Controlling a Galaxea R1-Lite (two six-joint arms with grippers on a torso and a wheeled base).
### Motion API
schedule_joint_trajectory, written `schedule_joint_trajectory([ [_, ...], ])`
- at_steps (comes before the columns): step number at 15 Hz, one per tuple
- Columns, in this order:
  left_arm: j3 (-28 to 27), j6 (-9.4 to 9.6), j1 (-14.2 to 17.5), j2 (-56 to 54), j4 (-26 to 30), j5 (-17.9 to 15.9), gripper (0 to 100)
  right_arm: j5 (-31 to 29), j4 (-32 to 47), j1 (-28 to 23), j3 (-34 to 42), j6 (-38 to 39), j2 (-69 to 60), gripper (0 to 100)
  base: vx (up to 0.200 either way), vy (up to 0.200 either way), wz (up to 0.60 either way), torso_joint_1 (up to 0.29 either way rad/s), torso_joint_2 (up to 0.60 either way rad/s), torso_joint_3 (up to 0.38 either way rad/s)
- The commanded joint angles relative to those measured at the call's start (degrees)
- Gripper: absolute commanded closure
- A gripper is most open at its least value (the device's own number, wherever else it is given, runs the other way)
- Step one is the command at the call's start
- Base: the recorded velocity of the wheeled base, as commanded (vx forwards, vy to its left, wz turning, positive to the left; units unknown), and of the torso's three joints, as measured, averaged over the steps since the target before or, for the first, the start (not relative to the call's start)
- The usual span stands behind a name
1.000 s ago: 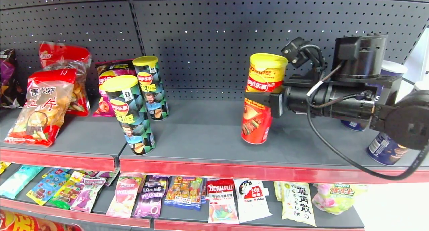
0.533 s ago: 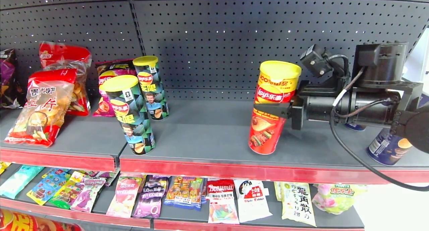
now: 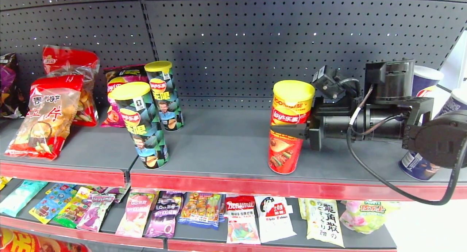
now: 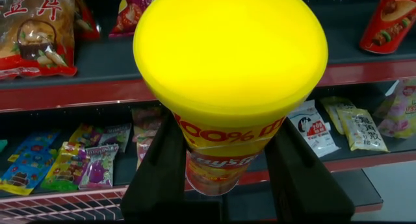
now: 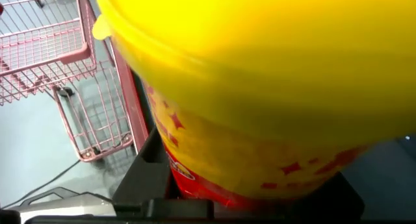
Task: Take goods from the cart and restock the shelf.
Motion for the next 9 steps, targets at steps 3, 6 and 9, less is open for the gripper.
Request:
schedule_joint_trajectory([
  [3, 0.02, 0.02, 0.01, 0.06, 0.02, 0.00, 100, 0.07, -0.01, 0.13, 0.64, 0.09, 0.61, 100, 0.000, 0.000, 0.00, 0.000, 0.00, 0.000],
  [6, 0.02, 0.02, 0.01, 0.06, 0.02, 0.00, 100, 0.07, -0.01, 0.13, 1.26, 0.36, 0.52, 100, 0.000, 0.000, 0.00, 0.000, 0.00, 0.000],
  [9, 0.02, 0.02, 0.01, 0.06, 0.02, 0.00, 100, -0.11, -0.01, -0.05, 1.43, 0.53, 0.52, 100, 0.000, 0.000, 0.00, 0.000, 0.00, 0.000],
])
